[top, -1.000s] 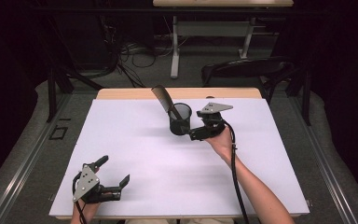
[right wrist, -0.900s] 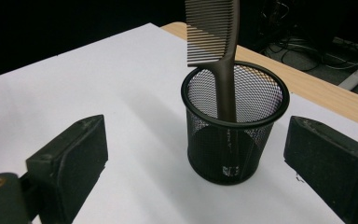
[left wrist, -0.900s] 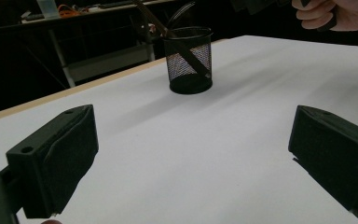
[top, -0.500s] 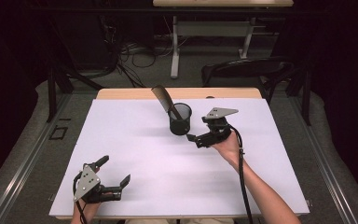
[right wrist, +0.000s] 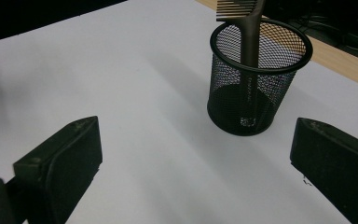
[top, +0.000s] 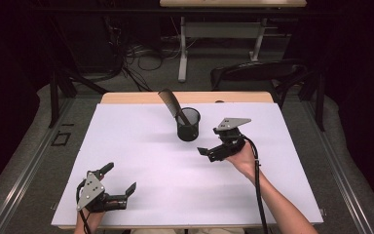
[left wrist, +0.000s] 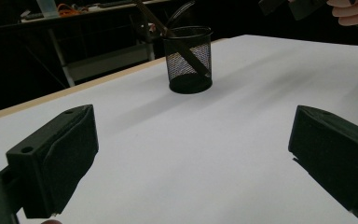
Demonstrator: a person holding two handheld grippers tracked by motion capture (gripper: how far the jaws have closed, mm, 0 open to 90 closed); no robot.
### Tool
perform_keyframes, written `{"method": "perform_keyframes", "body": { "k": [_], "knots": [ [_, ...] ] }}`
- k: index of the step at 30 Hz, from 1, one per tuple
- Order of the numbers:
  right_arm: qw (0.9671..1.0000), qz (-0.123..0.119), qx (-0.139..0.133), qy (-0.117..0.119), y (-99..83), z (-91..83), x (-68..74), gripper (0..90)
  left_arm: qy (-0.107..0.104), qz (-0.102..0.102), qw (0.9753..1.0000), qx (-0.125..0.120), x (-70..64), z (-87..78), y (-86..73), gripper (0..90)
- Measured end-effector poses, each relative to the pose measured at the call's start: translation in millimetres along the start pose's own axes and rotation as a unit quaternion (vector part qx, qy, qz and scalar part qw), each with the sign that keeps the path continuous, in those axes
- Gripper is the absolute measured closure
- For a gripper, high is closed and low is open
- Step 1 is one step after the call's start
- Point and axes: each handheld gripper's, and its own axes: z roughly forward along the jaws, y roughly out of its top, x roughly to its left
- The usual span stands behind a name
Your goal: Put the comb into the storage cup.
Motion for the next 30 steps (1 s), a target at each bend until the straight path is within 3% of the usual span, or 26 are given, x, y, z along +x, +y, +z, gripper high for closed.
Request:
{"method": "perform_keyframes", "body": {
  "k": [30],
  "knots": [
    [0.9996, -0.020, 0.019, -0.005, -21.0, -36.6, 14.3, 1.8, -0.002, 0.002, 1.0000, -0.001, -0.5, 1.1, 0.5, 1.4]
  ]
}}
